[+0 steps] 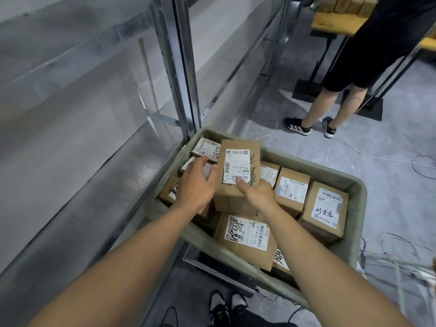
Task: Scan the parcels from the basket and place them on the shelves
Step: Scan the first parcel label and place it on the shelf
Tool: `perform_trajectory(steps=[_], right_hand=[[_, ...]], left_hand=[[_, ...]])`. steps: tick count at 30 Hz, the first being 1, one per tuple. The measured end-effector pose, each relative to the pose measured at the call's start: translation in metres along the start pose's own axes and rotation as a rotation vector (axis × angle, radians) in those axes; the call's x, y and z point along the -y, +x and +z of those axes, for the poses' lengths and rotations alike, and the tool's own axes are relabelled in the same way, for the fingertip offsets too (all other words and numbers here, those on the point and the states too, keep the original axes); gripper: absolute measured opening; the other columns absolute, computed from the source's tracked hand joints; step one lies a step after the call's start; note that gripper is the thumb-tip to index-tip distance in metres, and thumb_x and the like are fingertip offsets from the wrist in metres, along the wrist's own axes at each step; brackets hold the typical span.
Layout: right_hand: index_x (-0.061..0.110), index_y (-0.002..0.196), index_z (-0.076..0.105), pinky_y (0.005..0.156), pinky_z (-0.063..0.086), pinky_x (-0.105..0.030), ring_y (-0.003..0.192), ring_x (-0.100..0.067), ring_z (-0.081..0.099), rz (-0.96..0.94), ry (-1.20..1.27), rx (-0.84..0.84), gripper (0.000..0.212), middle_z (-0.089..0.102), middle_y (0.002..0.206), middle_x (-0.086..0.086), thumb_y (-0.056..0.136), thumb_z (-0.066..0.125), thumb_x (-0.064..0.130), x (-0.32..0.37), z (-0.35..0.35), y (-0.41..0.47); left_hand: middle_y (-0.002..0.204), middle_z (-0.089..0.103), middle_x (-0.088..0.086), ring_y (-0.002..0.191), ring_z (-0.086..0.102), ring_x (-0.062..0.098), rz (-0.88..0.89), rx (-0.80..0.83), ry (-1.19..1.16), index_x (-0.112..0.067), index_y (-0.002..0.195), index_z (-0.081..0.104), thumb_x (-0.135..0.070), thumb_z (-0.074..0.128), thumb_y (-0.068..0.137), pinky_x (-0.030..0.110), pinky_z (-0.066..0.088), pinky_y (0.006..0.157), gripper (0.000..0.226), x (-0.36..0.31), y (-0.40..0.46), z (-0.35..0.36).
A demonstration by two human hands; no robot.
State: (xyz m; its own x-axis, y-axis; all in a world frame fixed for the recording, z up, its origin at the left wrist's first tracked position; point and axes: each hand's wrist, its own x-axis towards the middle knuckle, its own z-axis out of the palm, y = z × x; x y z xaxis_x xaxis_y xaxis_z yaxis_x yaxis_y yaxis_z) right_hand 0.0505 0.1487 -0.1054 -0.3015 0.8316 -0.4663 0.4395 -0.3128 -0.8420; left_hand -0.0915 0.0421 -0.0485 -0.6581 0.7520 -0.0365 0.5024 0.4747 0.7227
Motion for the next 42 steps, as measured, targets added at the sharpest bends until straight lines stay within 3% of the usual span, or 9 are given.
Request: perform_trajectory(steps=[3,7,13,18,22,27,31,36,42], right_hand=[[0.023,0.112,0.072,0.098,0.056,-0.039,0.101,-0.016,0.069,0.006,0.039,0.011,0.038,0.075,0.108,0.006,0.083,0.081,0.047,-0.003,-0.002,0.002],[0.027,0.105,0.071,0.097,0.057,-0.043,0.1,-0.016,0.071,0.01,0.086,0.037,0.031,0.076,0.106,0.006,0.082,0.082,0.045,-0.007,-0.004,0.002],[0.028,0.099,0.071,0.094,0.058,-0.045,0.098,-0.018,0.072,-0.002,0.112,0.098,0.023,0.077,0.103,0.006,0.083,0.082,0.042,-0.006,-0.014,-0.005],[0.025,0.11,0.072,0.09,0.06,-0.048,0.097,-0.019,0.073,-0.024,0.138,0.162,0.037,0.078,0.101,0.007,0.081,0.084,0.043,-0.007,-0.036,-0.019],[0.018,0.116,0.071,0.091,0.06,-0.047,0.095,-0.017,0.075,-0.056,0.204,0.22,0.034,0.078,0.101,0.006,0.087,0.081,0.032,0.004,-0.053,-0.04],[0.016,0.115,0.068,0.092,0.059,-0.05,0.098,-0.017,0.075,-0.12,0.246,0.376,0.028,0.079,0.104,0.004,0.09,0.077,0.021,0.027,-0.044,-0.078],[0.014,0.121,0.068,0.097,0.056,-0.041,0.105,-0.016,0.073,-0.162,0.235,0.513,0.033,0.077,0.11,0.003,0.09,0.077,0.018,0.035,-0.017,-0.114],[0.015,0.122,0.068,0.093,0.056,-0.036,0.107,-0.016,0.072,-0.18,0.177,0.662,0.035,0.077,0.113,0.001,0.088,0.078,0.02,0.024,0.017,-0.16],[0.013,0.123,0.066,0.082,0.06,-0.028,0.102,-0.015,0.074,-0.153,0.079,0.779,0.035,0.078,0.109,0.002,0.089,0.076,0.02,-0.013,0.047,-0.23]], left_hand=[[0.144,0.059,-0.001,0.128,0.058,0.021,-0.044,-0.016,0.016,-0.022,0.146,0.05,-0.049,0.047,0.104,0.04,0.049,0.102,0.05,0.003,0.003,-0.003],[0.141,0.061,-0.004,0.122,0.061,0.019,-0.077,-0.061,0.045,-0.023,0.145,0.052,-0.046,0.048,0.105,0.031,0.044,0.093,0.046,0.004,0.0,-0.01],[0.135,0.063,-0.012,0.115,0.064,0.012,-0.164,-0.115,0.002,-0.033,0.141,0.051,-0.067,0.04,0.097,0.045,0.055,0.097,0.057,0.011,-0.015,-0.02],[0.129,0.065,-0.005,0.106,0.06,0.009,-0.208,-0.198,0.01,-0.019,0.14,0.056,-0.043,0.052,0.106,0.026,0.042,0.087,0.042,0.01,-0.03,-0.027],[0.138,0.064,-0.001,0.123,0.061,0.016,-0.242,-0.256,0.032,-0.017,0.143,0.054,-0.048,0.051,0.105,0.027,0.042,0.094,0.05,0.022,-0.05,-0.037],[0.14,0.062,0.002,0.127,0.058,0.02,-0.321,-0.329,0.031,-0.018,0.141,0.054,-0.048,0.049,0.105,0.029,0.042,0.098,0.047,0.05,-0.089,-0.055],[0.141,0.061,0.005,0.126,0.059,0.023,-0.378,-0.389,0.014,-0.016,0.144,0.052,-0.046,0.048,0.106,0.033,0.045,0.103,0.049,0.072,-0.129,-0.072],[0.138,0.063,0.008,0.123,0.059,0.024,-0.481,-0.5,0.014,-0.013,0.144,0.053,-0.046,0.05,0.106,0.024,0.038,0.093,0.051,0.109,-0.192,-0.097],[0.138,0.063,0.008,0.121,0.061,0.025,-0.625,-0.611,-0.059,-0.012,0.142,0.054,-0.043,0.049,0.106,0.03,0.044,0.094,0.048,0.164,-0.303,-0.116]])
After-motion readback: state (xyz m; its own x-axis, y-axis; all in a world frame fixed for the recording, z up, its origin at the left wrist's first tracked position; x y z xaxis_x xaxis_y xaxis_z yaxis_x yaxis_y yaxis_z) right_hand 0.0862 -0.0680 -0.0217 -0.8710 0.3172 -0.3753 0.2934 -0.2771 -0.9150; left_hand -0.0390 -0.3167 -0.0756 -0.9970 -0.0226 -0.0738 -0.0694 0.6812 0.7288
